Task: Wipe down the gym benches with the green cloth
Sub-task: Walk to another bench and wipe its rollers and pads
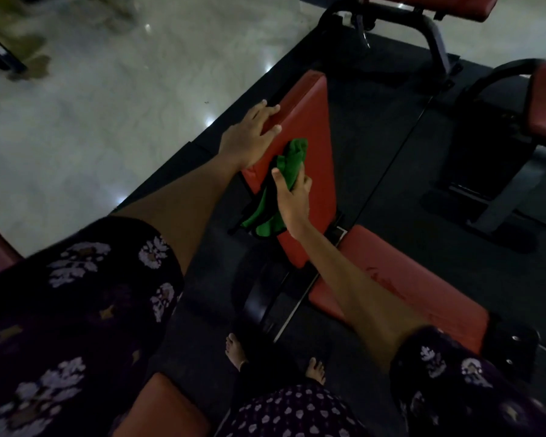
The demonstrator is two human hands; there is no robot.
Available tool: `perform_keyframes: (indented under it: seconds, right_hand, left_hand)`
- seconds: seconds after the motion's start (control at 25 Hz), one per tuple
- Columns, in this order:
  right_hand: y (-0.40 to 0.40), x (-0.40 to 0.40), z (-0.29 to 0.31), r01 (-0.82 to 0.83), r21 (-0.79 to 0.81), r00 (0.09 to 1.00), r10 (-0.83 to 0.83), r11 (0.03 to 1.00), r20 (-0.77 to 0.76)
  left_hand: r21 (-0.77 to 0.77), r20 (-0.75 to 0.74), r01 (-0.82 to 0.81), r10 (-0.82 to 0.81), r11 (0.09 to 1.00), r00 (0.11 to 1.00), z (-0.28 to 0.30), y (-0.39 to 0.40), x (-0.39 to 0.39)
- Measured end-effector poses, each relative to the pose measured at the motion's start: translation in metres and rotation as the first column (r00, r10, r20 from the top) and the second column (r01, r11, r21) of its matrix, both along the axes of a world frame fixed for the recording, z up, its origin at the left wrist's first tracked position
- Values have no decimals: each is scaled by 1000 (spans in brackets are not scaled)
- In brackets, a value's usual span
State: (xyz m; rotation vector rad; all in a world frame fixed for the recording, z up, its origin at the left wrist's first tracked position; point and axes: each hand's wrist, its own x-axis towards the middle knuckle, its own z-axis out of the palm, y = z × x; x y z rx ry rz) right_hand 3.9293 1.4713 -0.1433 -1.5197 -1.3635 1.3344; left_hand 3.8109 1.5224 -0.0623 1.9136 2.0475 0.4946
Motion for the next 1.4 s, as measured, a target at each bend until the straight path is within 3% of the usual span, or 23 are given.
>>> perform_keyframes:
  seconds: [0.16, 0.4, 0.56, 0.8, 0.92, 1.08, 1.24, 1.28, 1.4]
  right_hand:
    - [28, -3, 18, 169, -83, 981, -176, 982, -86]
    - [8, 3, 11, 11, 67, 998, -6, 998, -68]
    - [35, 9, 13, 123, -134, 987, -136, 983, -88]
    - [4, -8, 8, 136, -18, 987, -137, 991, -84]
    - [14, -2, 2, 178, -134, 982, -185, 975, -41]
    - [17, -14, 16, 290, -345, 919, -361, 893, -161]
    - [-2, -18, 9, 259, -172, 949, -284, 950, -140]
    - [2, -14, 0, 271, -195, 946, -299, 943, -128]
    - [13, -1, -15, 317, -535, 887, -444, 784, -126]
  left_hand:
    - [12, 11, -16, 16, 1000, 1000, 5, 2, 2]
    - [40, 24, -10, 9, 999, 1000, 4, 2, -2]
    - [39, 36, -18, 17, 999, 999, 2, 3, 0]
    - [63, 49, -9, 6, 998, 999, -1, 0, -2]
    - [69, 24, -17, 16, 997, 1000, -2, -3, -1]
    - [80, 17, -25, 24, 996, 1000, -1, -3, 0]
    - [96, 9, -37, 36, 995, 999, -2, -3, 3]
    - [93, 1, -32, 32, 995, 999, -1, -3, 3]
    - [89, -13, -34, 36, 995, 999, 0, -2, 2]
